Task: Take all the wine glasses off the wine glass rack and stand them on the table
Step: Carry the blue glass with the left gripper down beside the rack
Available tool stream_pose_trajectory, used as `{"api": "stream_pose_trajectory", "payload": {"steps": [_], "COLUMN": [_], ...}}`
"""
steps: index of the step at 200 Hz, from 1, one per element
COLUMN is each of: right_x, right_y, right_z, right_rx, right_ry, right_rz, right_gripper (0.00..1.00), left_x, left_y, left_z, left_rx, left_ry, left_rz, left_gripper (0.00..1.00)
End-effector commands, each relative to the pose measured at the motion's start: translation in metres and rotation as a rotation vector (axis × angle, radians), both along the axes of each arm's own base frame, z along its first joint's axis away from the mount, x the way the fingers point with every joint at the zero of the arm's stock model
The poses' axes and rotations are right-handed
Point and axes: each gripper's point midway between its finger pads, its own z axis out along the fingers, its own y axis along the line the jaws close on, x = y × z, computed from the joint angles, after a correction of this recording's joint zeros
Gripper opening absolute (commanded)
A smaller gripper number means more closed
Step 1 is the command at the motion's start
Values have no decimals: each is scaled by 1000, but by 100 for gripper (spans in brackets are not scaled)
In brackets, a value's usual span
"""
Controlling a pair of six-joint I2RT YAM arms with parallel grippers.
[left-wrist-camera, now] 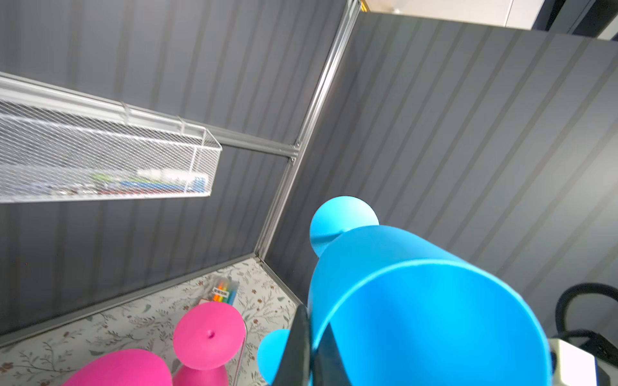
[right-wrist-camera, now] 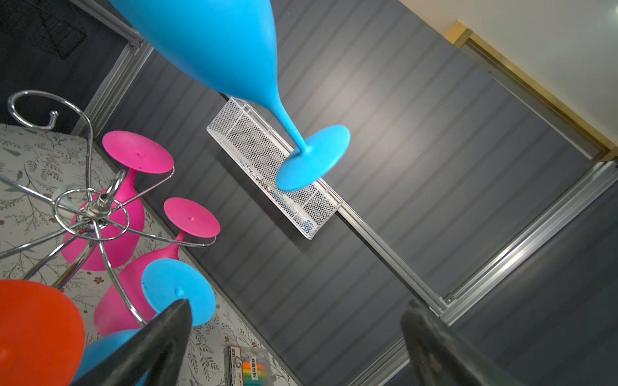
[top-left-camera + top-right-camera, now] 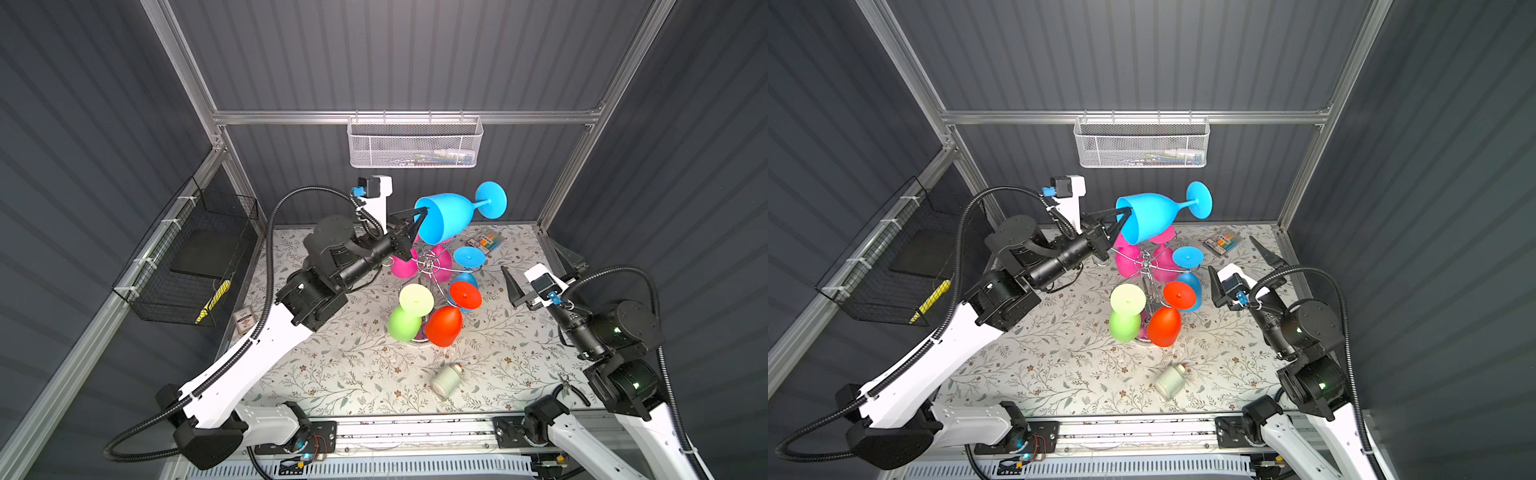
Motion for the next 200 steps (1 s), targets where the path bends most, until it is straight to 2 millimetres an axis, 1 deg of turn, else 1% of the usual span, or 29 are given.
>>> {"api": "stream_pose_trajectory", "payload": {"steps": [1, 25, 55, 73, 92, 138, 155, 174, 200], "right_x": [-7, -7, -7, -7, -8, -9, -10, -10, -11], "right_y": [-5, -6, -8, -9, -10, -11, -12, -12, -12], "right_z": [16, 16, 14, 13, 12, 9, 9, 8, 6], "right_rx": [94, 108, 111, 112, 114, 119, 123, 127, 134], "right_ry": [-26, -19, -15, -13, -9, -1, -1, 1, 9], "right_rz": [9, 8, -3, -10, -10, -12, -13, -15, -9], "right_gripper": [99, 99, 99, 99, 99, 99, 99, 99, 99], "left_x": [7, 6, 8, 8, 9, 15, 17, 20, 26], "left_y": [30, 52, 77, 100, 123, 167, 179, 185, 184], "left_z": [18, 22, 16, 13, 4, -37, -52, -69, -100], "left_rx": [13, 83, 210, 263, 342, 649, 746, 828, 934], "left_ry": [-98, -147, -160, -169, -160, -80, -45, -22, 12], "left_rz": [158, 257, 378, 475, 581, 778, 839, 869, 883], "left_gripper": [0, 0, 0, 0, 0, 0, 0, 0, 0]}}
